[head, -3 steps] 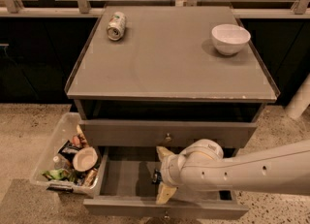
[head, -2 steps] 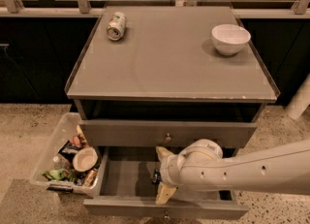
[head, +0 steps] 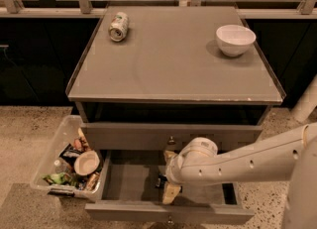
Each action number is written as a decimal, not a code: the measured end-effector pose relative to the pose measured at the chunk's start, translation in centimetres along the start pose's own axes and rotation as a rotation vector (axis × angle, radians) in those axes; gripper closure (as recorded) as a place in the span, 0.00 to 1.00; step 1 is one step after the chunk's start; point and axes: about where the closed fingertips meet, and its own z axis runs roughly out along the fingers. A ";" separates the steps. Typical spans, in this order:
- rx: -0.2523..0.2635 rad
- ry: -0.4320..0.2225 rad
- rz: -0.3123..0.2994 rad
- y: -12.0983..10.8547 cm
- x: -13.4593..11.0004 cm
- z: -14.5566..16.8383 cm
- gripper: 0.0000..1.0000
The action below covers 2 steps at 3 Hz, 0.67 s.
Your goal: Pick rxbar blueberry from middle drawer and place on counter
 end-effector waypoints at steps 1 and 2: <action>-0.024 0.044 0.058 -0.1 1.5 3.2 0.00; -0.025 0.046 0.073 0.2 1.6 3.5 0.00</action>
Offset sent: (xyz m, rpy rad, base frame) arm 0.0089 -0.0040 -0.0276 -0.0213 0.0377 -0.0480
